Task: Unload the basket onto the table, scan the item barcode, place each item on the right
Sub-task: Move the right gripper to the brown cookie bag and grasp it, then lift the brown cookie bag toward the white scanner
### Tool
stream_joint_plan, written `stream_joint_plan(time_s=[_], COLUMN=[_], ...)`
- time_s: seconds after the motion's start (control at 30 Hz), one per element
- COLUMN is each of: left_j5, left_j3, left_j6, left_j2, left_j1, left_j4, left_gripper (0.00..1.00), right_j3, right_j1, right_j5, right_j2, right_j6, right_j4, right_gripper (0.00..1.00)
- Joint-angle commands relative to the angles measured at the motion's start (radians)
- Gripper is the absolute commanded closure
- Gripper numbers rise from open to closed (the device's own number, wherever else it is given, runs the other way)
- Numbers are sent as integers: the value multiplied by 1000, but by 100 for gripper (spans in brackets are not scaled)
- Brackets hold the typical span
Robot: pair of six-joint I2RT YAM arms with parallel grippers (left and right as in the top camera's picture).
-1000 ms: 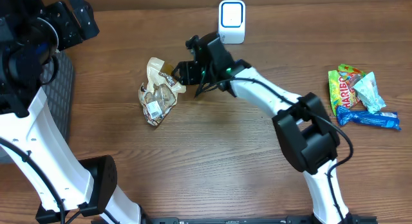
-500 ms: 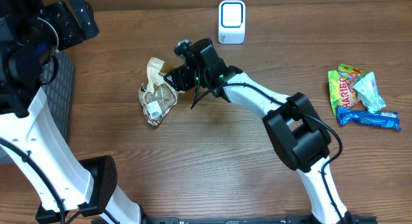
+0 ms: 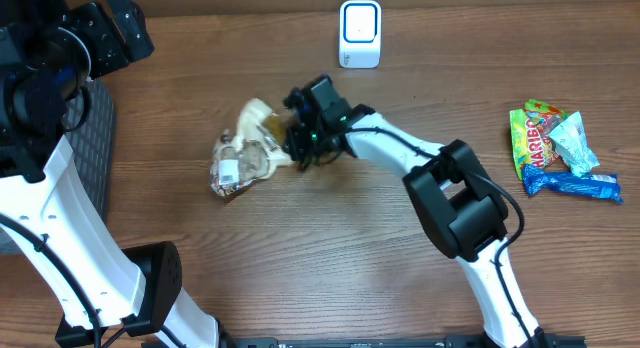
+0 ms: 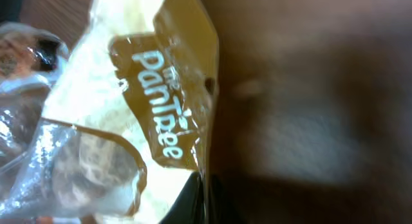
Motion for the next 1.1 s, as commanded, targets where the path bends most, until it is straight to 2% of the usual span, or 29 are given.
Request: stream_joint_plan(time_s=[0.0, 0.1, 0.17, 0.3, 0.33, 0.4, 0.43, 0.5, 0.7, 0.83, 0.9, 1.07], left_j5=[-12, -12, -12, -12, -12, -12, -12, -12, -12, -12, -12, -12], left_j3=[3, 3, 3, 3, 3, 3, 3, 3, 3, 3, 3, 3], left_j6=[-6, -6, -6, -6, -6, -6, -6, -6, -6, -6, -6, -6], left_j2=[6, 5, 6, 6, 5, 5, 6, 5, 5, 5, 5, 5], left_j1=[4, 4, 4, 4, 4, 4, 4, 4, 4, 4, 4, 4], left_j4=[2, 2, 2, 2, 2, 2, 2, 2, 2, 2, 2, 2], left_gripper=[0, 0, 0, 0, 0, 0, 0, 0, 0, 0, 0, 0], right_j3=[29, 29, 29, 18, 18, 18, 19, 19, 24, 19, -4, -72], right_j1=[-110, -175, -212, -252, -257, -258, -258, -264, -370, -416, -420, -391], right_j5=[58, 193, 216, 216, 216, 216, 217, 218, 232, 135, 20, -32], right_j2=[-155, -202, -204, -203, -203, -203, -203, -203, -203, -203, -203, -203], right_j6=[144, 200, 213, 211, 211, 183, 146, 75, -96, -204, -259, -273], right_j4=[-214, -438, -542, -664, -682, -689, -685, -681, -606, -521, -458, -352], right_gripper=[96, 96, 96, 96, 92, 75, 62, 44, 14, 12, 12, 12])
